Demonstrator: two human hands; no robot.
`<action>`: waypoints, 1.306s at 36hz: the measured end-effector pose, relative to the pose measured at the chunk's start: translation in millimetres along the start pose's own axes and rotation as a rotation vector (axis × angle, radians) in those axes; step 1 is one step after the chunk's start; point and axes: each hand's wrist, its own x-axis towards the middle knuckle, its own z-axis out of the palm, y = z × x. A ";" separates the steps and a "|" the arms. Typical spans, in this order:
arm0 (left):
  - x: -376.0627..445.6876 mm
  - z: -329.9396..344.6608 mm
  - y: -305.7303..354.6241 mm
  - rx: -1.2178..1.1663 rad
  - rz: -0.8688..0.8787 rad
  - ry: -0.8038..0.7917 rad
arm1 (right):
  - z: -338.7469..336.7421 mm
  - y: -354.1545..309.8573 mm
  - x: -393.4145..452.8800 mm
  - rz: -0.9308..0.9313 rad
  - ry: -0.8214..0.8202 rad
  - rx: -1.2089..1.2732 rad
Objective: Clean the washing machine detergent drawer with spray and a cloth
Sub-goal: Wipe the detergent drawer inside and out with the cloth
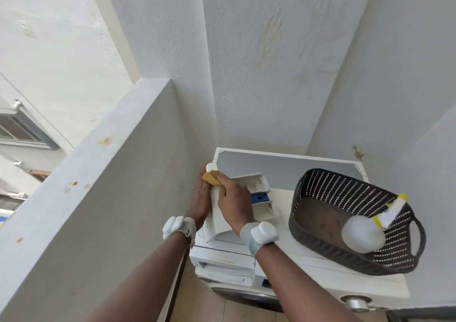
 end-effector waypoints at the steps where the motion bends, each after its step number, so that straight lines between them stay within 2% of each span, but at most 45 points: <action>1: 2.0 1.5 -1.8 -0.006 -0.002 0.002 | -0.6 4.3 -11.2 -0.040 -0.002 -0.027; 6: 1.0 11.5 0.1 0.015 0.028 0.079 | -18.1 34.8 -75.2 -0.137 -0.063 -0.079; 9: 5.5 8.7 -4.3 0.222 0.061 0.191 | -33.0 41.0 -85.8 -0.050 -0.072 0.049; 13: -8.6 14.7 -2.1 0.483 -0.096 0.317 | -43.8 52.1 -87.7 0.123 0.098 0.102; 15: -13.3 18.5 -1.8 0.441 -0.150 0.276 | -44.6 54.7 -83.4 0.171 0.175 0.127; 19: -17.0 17.9 -0.4 0.084 -0.182 0.263 | -48.3 49.7 -71.8 0.152 0.283 0.132; 26: -27.7 -1.4 -2.7 0.096 -0.035 0.319 | -59.8 37.1 -42.4 0.017 0.433 0.139; 28: -30.2 -5.1 -6.8 0.113 -0.004 0.331 | -53.8 38.1 -30.8 -0.026 0.400 0.041; 35: -29.8 -4.5 -16.4 0.211 0.030 0.368 | 8.4 44.8 -30.0 -0.042 0.094 -0.251; 41: -26.0 -2.9 -17.8 0.202 0.011 0.387 | 44.2 25.9 -35.2 -0.054 -0.009 -0.199; 47: -25.9 -4.0 -20.7 0.200 0.016 0.371 | 23.6 59.4 -28.3 -0.274 -0.113 -0.305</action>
